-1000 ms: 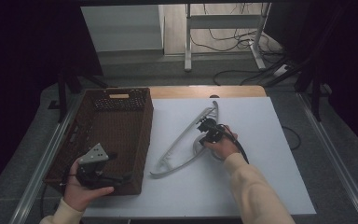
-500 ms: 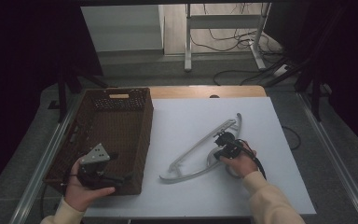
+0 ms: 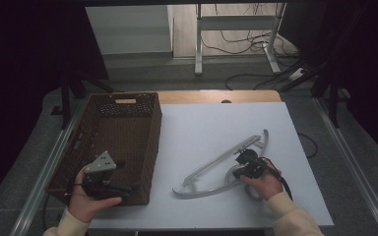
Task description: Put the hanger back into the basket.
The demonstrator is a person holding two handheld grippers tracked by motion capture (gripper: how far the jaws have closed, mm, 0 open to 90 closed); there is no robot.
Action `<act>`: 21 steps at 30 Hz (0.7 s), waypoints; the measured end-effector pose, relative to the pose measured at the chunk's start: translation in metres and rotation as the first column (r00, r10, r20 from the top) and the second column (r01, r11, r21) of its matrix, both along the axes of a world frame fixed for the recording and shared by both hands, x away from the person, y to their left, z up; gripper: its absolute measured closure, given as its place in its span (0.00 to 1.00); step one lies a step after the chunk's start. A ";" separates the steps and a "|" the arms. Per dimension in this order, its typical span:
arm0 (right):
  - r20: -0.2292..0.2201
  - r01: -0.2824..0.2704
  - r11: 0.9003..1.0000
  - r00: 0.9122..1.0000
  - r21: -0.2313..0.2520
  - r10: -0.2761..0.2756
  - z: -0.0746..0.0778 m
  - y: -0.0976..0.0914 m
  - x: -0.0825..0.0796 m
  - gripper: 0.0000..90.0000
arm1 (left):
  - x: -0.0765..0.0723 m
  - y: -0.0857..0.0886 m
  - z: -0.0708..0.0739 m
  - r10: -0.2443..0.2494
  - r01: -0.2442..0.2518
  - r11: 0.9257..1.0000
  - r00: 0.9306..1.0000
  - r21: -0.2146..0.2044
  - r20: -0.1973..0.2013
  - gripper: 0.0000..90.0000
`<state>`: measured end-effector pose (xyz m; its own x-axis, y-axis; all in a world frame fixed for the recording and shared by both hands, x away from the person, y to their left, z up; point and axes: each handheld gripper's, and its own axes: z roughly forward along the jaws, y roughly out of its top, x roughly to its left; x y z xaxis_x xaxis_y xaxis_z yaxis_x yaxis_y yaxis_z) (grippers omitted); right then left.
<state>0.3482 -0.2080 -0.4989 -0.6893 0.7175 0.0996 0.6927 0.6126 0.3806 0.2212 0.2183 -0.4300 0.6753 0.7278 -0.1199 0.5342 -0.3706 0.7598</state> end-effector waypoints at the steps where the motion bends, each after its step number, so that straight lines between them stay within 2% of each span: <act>1: 0.001 -0.002 1.000 1.000 -0.001 0.002 0.000 0.000 -0.001 0.99 | 0.000 0.000 0.000 0.001 -0.001 1.000 1.000 0.000 -0.001 0.11; 12: 0.016 0.004 1.000 1.000 0.028 -0.004 0.004 -0.005 -0.002 0.99 | -0.001 0.000 0.001 -0.002 0.002 1.000 1.000 -0.001 0.006 0.11; 14: 0.040 0.017 0.998 0.999 0.066 -0.020 0.013 -0.010 -0.005 1.00 | -0.001 -0.001 0.002 -0.006 0.006 1.000 1.000 -0.003 0.009 0.11; 16: 0.044 0.020 0.997 0.999 0.075 -0.024 0.015 -0.012 -0.006 0.99 | -0.001 -0.001 0.002 -0.009 0.009 1.000 1.000 -0.002 0.011 0.11; 17: 0.059 0.022 0.994 0.998 0.104 -0.028 0.021 -0.018 -0.009 0.99 | -0.002 -0.002 0.003 -0.017 0.017 1.000 1.000 -0.005 0.015 0.11; 21: 0.089 0.031 0.987 0.995 0.157 -0.046 0.031 -0.035 -0.019 0.99 | -0.003 -0.003 0.004 -0.026 0.026 1.000 0.999 -0.009 0.019 0.11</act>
<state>0.3297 -0.2425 -0.4680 -0.6731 0.7243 0.1494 0.6721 0.5146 0.5324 0.2183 0.2155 -0.4260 0.6962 0.7089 -0.1132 0.5099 -0.3774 0.7730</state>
